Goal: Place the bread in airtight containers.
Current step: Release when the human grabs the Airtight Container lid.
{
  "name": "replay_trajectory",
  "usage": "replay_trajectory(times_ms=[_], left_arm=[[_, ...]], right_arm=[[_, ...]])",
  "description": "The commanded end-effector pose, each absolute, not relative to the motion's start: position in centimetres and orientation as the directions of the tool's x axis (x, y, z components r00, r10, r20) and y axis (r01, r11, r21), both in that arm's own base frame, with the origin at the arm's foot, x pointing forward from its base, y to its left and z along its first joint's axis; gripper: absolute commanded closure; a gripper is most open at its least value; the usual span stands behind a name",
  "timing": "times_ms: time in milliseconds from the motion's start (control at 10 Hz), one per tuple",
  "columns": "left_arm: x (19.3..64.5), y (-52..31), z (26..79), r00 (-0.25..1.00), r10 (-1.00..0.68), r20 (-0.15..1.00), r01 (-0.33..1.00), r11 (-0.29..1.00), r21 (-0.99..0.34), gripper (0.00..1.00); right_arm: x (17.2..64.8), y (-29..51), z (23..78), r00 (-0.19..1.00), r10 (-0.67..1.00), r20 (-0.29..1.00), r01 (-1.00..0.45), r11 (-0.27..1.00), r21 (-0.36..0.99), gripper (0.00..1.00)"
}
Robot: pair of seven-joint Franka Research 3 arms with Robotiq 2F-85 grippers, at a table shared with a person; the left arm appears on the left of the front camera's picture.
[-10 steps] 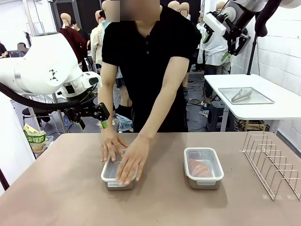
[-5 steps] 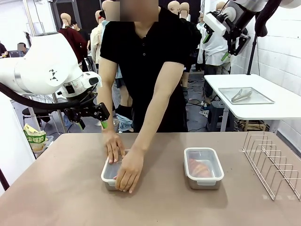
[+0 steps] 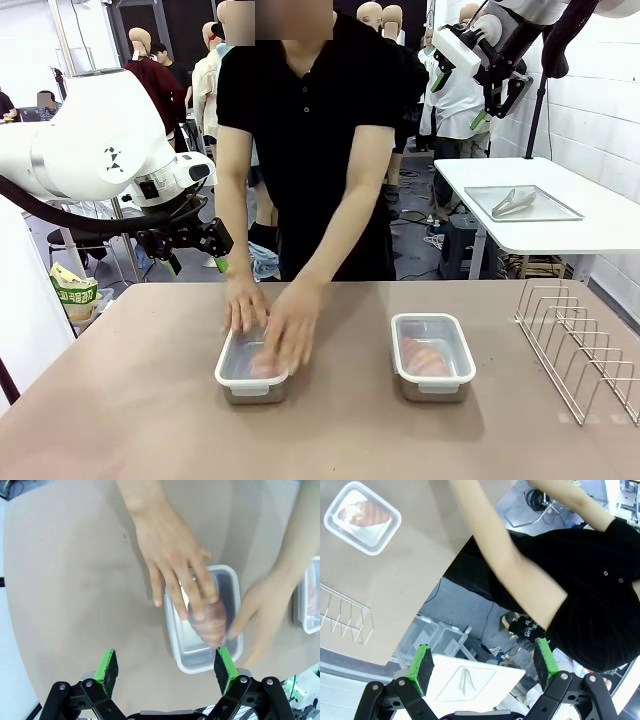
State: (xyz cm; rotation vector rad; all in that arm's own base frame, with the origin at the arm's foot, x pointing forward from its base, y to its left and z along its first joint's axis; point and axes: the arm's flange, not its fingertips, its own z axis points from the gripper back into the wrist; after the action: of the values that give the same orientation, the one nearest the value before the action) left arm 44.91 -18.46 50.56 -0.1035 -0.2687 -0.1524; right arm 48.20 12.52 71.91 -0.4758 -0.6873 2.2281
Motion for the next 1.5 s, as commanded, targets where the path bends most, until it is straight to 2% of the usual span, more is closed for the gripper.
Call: replay_trajectory(times_ms=[0, 1400], left_arm=[[45.08, -18.31, 50.64, 0.954, -0.126, 0.273, 0.152, 0.985, -0.076, 0.0], [45.08, -18.31, 50.64, 0.954, -0.126, 0.273, 0.152, 0.985, -0.076, 0.0]], right_arm=[[48.2, 12.5, 71.92, -0.654, 0.746, -0.123, -0.547, -0.579, -0.605, 0.0], [48.2, 12.5, 71.92, -0.654, 0.746, -0.123, -0.547, -0.579, -0.605, 0.0]])
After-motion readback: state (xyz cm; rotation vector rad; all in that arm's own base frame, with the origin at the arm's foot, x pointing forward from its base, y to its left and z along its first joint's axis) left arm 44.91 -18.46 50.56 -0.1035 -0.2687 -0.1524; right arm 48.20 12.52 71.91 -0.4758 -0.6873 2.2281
